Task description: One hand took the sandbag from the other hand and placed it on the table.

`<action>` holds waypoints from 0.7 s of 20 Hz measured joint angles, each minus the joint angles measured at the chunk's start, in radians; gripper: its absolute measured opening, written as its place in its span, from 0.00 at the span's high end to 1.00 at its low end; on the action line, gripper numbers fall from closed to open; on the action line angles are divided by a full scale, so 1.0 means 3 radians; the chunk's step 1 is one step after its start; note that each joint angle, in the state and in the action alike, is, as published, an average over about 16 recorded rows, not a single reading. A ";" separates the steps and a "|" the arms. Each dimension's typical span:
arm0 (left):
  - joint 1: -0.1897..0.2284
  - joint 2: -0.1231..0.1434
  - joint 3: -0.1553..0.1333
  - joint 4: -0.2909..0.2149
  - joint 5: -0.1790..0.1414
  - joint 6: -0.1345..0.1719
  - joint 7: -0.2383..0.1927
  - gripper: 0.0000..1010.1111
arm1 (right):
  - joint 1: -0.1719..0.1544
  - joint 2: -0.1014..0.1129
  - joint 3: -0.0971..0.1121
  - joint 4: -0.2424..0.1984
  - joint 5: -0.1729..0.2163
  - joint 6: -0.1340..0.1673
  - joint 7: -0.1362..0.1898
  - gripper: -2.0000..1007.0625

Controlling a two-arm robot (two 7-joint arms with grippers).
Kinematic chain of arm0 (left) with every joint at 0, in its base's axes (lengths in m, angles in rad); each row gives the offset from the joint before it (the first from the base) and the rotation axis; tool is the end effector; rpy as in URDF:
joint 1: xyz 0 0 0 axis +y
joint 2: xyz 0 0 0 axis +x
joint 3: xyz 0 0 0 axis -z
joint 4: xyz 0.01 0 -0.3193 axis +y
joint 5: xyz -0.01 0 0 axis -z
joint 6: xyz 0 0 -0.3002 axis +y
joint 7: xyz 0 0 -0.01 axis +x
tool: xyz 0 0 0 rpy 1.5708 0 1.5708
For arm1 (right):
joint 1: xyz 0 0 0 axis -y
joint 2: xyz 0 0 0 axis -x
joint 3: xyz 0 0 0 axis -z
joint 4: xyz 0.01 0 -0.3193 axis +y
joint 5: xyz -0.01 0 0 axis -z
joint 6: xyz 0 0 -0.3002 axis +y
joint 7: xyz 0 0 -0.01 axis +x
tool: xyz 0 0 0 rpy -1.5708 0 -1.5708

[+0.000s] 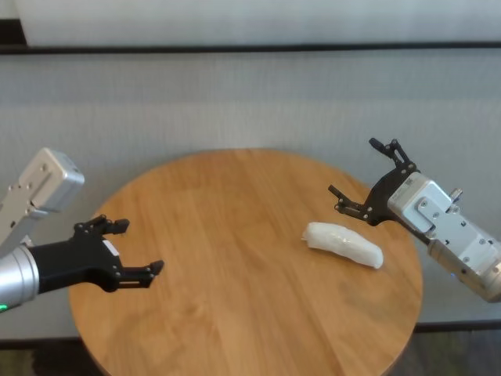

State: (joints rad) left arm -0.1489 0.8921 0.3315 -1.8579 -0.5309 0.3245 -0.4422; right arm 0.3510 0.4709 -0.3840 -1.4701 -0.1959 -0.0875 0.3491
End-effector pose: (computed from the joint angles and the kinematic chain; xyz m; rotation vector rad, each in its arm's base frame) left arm 0.3245 0.1254 -0.1869 0.4396 -0.0721 0.7576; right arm 0.4053 -0.0569 -0.2504 -0.4547 -0.6487 -0.8782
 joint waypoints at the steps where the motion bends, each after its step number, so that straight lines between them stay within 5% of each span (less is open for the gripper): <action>1: 0.0000 0.0000 0.0000 0.0000 0.0000 0.0000 0.0000 0.01 | -0.0033 -0.0005 0.0018 -0.0042 0.0002 -0.0020 -0.0044 0.00; 6: 0.0000 0.0000 0.0000 0.0000 0.0000 0.0000 0.0000 0.01 | -0.0131 -0.0031 0.0074 -0.0159 0.0000 -0.0071 -0.0165 0.00; 14: 0.0000 0.0000 0.0000 0.0000 0.0000 0.0000 0.0000 0.01 | -0.0074 -0.0019 0.0048 -0.0088 0.0028 -0.0049 -0.0068 0.00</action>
State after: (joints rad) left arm -0.1489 0.8921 0.3316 -1.8580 -0.5309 0.3246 -0.4423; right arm 0.3288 0.4653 -0.3696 -1.4964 -0.1875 -0.1022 0.3287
